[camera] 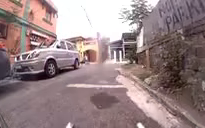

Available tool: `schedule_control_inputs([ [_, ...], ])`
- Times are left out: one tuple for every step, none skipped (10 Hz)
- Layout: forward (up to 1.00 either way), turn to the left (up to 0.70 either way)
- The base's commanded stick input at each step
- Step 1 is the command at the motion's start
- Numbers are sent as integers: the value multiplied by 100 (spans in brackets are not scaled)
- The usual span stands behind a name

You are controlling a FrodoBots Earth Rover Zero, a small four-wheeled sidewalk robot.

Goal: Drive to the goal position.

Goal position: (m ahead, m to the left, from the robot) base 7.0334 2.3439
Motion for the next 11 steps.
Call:
schedule_control_inputs([
  [21,0],
  [22,0],
  [21,0],
  [21,0],
  [21,0],
  [22,0],
  [22,0],
  [21,0],
  [20,0],
  [21,0],
  [21,0],
])
